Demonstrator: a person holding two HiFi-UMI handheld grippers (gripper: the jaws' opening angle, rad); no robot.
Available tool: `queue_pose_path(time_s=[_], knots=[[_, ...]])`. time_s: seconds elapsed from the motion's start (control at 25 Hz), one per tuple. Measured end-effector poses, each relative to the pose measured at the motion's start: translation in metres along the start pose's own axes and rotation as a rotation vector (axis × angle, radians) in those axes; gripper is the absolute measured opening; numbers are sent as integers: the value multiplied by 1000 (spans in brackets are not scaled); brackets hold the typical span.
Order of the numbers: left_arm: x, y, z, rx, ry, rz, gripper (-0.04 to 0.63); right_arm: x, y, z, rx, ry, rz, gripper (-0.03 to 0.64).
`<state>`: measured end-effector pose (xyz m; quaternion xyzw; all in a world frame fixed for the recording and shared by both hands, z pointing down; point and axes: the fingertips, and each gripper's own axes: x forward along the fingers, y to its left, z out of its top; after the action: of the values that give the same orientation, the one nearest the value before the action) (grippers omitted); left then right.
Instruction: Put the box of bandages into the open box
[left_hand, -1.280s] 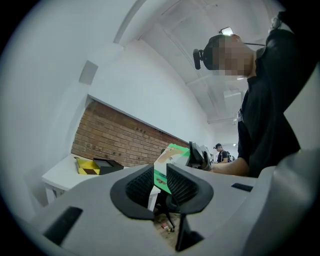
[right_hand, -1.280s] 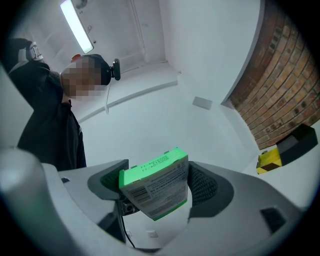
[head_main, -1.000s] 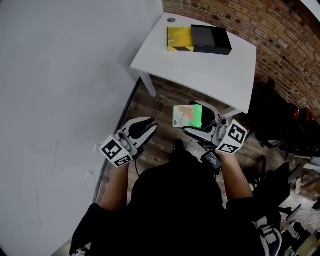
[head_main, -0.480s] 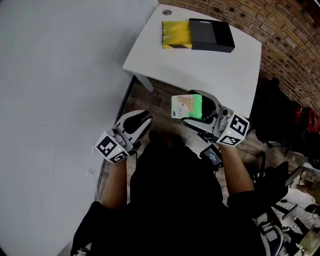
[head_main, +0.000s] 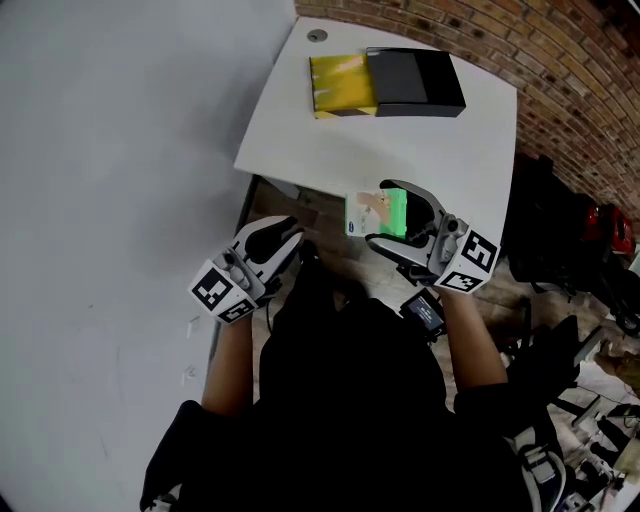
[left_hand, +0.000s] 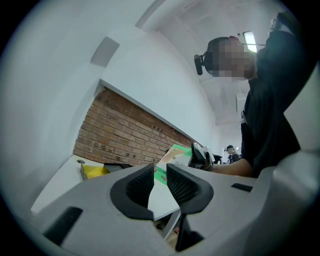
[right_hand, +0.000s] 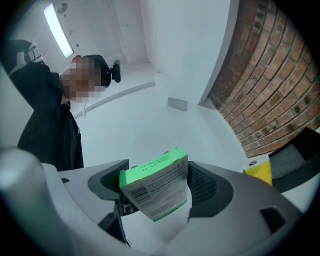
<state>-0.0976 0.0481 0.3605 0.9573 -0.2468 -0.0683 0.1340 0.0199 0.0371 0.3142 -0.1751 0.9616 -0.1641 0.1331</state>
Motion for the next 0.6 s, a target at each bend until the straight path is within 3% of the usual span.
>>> queue_pose_path(time_s=[0.6], knots=[[36, 132, 48, -23, 37, -189, 83, 94, -94, 35, -56, -29, -178, 370]])
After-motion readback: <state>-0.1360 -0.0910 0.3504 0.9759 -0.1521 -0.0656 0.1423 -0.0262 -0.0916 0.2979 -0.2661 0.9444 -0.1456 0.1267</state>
